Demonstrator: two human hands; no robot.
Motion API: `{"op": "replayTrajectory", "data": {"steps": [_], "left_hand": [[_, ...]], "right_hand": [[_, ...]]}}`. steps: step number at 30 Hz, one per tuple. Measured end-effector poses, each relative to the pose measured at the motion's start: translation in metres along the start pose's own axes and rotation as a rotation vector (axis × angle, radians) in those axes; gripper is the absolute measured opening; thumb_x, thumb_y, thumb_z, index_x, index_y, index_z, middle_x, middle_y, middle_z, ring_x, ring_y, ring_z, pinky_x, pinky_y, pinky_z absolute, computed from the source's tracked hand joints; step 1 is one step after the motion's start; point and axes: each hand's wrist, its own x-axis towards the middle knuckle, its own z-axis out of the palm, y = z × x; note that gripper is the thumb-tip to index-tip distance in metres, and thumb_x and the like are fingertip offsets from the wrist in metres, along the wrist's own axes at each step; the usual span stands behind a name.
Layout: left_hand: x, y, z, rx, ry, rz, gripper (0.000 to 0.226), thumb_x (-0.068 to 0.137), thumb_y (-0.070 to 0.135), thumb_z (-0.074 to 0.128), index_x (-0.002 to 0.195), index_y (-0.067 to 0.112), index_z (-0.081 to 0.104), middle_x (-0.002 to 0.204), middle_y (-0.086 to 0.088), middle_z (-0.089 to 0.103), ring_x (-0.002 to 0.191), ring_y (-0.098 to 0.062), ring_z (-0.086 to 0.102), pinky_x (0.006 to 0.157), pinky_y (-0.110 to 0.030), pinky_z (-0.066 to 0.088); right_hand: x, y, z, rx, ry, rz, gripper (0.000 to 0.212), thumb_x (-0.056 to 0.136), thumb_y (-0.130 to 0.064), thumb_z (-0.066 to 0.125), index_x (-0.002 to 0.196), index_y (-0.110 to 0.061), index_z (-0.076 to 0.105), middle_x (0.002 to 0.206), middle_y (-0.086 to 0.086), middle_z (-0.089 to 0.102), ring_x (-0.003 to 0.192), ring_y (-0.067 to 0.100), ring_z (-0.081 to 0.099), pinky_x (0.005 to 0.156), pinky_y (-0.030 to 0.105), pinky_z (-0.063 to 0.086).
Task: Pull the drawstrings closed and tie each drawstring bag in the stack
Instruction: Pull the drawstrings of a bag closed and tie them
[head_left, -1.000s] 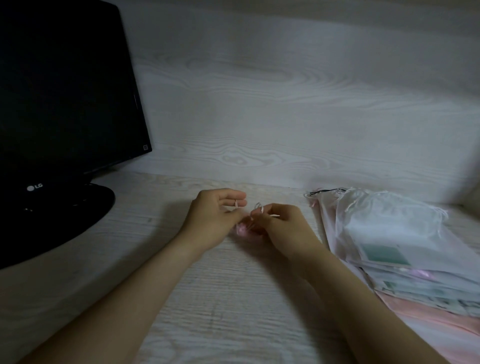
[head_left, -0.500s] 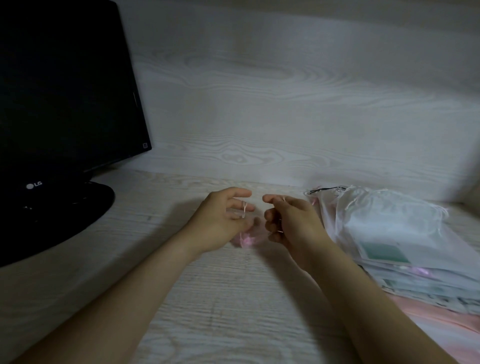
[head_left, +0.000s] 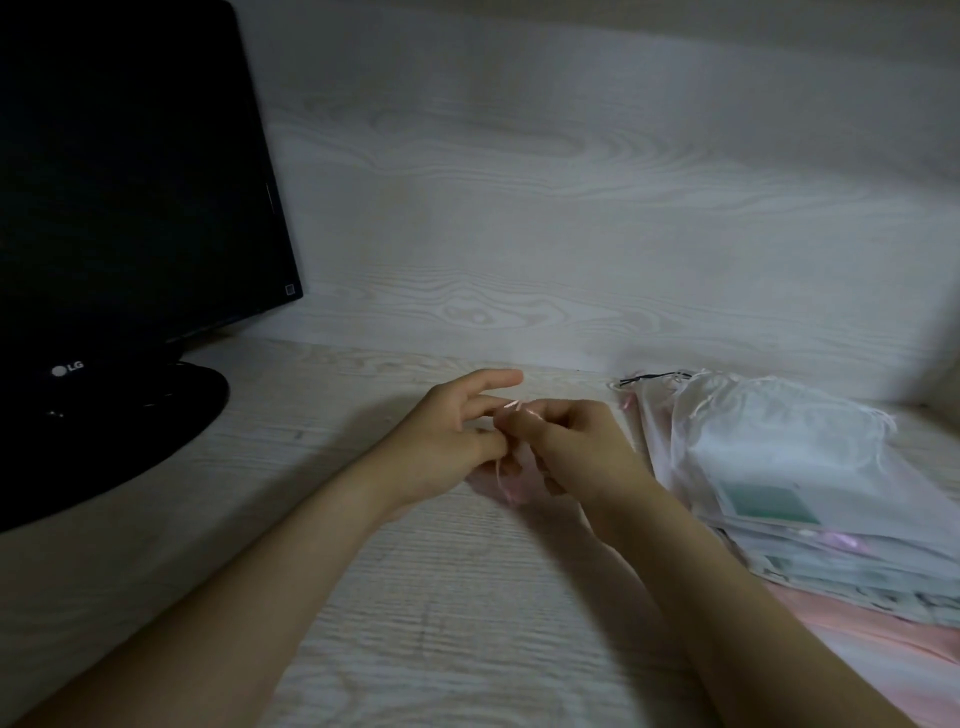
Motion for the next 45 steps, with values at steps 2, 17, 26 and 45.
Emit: {"op": "replayTrajectory", "data": {"steps": [2,17,26,45], "left_hand": [[-0.001,0.001,0.0,-0.018,0.01,-0.031,0.065,0.096,-0.001,0.068,0.149,0.032,0.051,0.131,0.001,0.071,0.098,-0.021,0.078,0.091,-0.034,0.058],[0.0,0.002,-0.005,0.062,0.115,-0.079,0.024,0.109,0.018,0.057,0.105,0.006,0.078,0.075,-0.003,0.067,0.068,-0.016,0.067,0.06,-0.023,0.052],[0.008,0.008,-0.009,-0.548,0.271,-0.095,0.016,0.105,0.012,0.059,0.1,0.003,0.071,0.08,-0.006,0.066,0.071,-0.015,0.065,0.086,-0.035,0.06],[0.001,0.007,-0.001,-0.084,0.202,-0.179,0.019,0.101,0.007,0.06,0.088,-0.005,0.069,0.065,-0.011,0.056,0.049,-0.023,0.056,0.061,-0.037,0.055]], "right_hand": [[0.004,0.001,-0.001,0.061,0.049,0.021,0.028,0.101,-0.013,0.063,0.09,0.013,0.067,0.047,0.003,0.053,0.035,0.009,0.043,0.039,0.019,0.033],[0.021,0.015,-0.007,0.105,0.204,-0.081,0.017,0.103,-0.015,0.06,0.096,-0.008,0.074,0.06,0.0,0.057,0.048,0.01,0.041,0.046,0.026,0.032],[0.026,0.022,-0.011,0.038,0.274,-0.066,0.024,0.107,-0.012,0.051,0.101,-0.008,0.073,0.057,-0.001,0.059,0.048,0.009,0.048,0.046,0.025,0.037],[0.026,0.033,-0.008,-0.626,0.014,-0.162,0.018,0.105,-0.018,0.048,0.119,-0.023,0.058,0.085,0.001,0.071,0.082,0.021,0.068,0.079,0.038,0.052]]}}
